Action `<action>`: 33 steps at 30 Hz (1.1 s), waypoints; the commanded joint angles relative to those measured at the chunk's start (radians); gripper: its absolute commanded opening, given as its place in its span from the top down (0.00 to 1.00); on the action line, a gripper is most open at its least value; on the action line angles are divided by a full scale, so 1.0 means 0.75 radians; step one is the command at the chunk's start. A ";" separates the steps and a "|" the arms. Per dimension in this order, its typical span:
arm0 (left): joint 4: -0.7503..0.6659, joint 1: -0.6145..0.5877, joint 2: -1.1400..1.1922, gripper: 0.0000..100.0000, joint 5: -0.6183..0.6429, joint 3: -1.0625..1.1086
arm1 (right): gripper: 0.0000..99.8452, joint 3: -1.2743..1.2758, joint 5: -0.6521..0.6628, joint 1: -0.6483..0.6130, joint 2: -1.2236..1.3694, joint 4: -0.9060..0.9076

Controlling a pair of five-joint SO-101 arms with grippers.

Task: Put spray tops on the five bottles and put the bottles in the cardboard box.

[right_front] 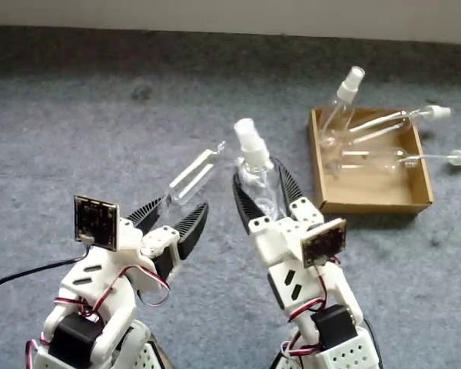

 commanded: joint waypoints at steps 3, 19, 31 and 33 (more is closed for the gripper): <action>-0.023 0.007 -0.024 0.95 0.002 0.079 | 0.97 -0.142 0.008 0.093 -0.021 -0.163; -0.497 0.443 -0.024 0.95 -0.006 0.416 | 0.97 -0.179 -0.147 -0.126 -0.021 -0.183; -0.542 0.316 -0.024 0.95 0.000 0.412 | 0.97 -0.179 -0.282 -0.420 -0.024 -0.095; -0.604 0.222 -0.024 0.95 0.000 0.416 | 0.97 -0.187 -0.291 -0.476 -0.026 -0.019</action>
